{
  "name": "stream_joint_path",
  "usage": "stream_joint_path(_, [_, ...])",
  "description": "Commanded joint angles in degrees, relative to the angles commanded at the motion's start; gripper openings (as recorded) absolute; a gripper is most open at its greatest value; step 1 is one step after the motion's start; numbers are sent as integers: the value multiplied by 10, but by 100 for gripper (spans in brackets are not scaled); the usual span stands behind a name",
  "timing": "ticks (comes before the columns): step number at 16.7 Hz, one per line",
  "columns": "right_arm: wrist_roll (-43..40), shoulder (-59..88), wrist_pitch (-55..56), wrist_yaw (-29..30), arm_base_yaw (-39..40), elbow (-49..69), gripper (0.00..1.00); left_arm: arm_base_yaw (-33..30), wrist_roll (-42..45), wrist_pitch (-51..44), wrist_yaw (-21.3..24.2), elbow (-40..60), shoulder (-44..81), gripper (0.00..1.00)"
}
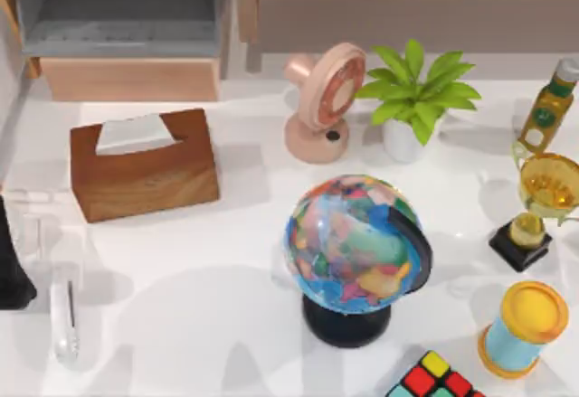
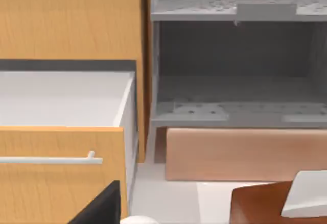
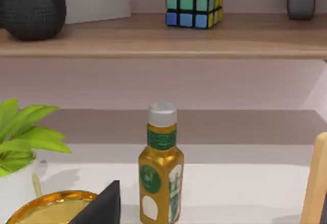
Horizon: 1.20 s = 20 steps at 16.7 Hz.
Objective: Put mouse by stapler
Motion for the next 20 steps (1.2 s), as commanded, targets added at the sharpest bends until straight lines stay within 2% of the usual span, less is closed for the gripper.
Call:
stream_joint_path(5, [0,0,0,0,0,0,100,5,10,-24,2,34,34,100])
stream_joint_path(9, [0,0,0,0,0,0,100,21,43,-104,7,163,164,100])
stream_joint_path(13, [0,0,0,0,0,0,100,50,91,-220,12,378,386,100])
stream_joint_path(20, [0,0,0,0,0,0,100,120,182,-462,20,839,881,100])
